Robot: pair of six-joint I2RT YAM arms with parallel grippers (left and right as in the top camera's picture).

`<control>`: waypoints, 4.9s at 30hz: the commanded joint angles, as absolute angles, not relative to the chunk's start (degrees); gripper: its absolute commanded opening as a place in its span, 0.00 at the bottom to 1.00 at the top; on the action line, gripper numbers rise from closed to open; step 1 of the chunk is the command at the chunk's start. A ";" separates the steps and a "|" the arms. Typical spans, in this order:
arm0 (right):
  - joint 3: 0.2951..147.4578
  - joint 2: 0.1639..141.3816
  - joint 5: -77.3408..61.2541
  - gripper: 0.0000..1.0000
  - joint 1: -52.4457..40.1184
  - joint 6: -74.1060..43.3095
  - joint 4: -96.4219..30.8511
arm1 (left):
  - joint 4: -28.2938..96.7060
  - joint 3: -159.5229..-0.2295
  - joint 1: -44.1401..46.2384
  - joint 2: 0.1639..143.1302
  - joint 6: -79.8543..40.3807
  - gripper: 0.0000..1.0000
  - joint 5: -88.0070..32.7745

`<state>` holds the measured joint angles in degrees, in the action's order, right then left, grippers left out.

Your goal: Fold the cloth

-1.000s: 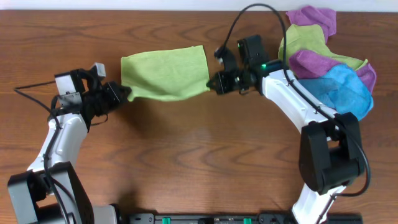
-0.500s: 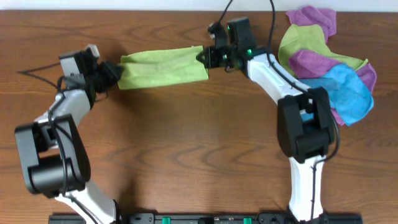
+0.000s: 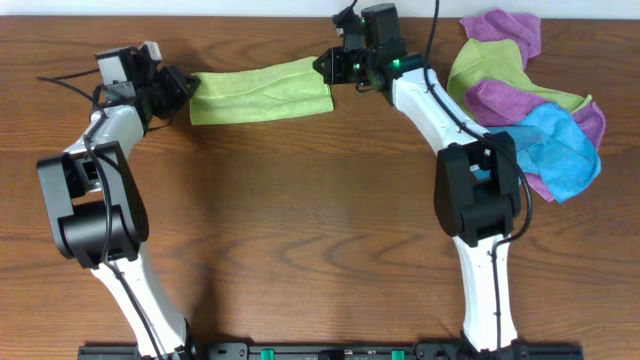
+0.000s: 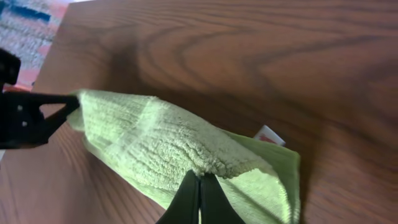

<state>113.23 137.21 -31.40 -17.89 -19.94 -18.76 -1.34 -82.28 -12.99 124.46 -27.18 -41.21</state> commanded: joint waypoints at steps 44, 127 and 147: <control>121.21 133.12 -27.94 0.02 -18.70 -16.51 -32.45 | 31.97 -99.61 -14.33 117.84 -4.62 0.14 -37.95; 121.19 153.03 -43.88 0.64 -17.87 -29.89 -25.93 | 34.94 -98.39 -3.33 132.84 1.17 0.06 -9.04; 134.96 148.73 -44.91 0.02 -17.37 -26.83 -35.90 | 37.52 -98.39 0.84 132.84 -1.85 0.05 -12.34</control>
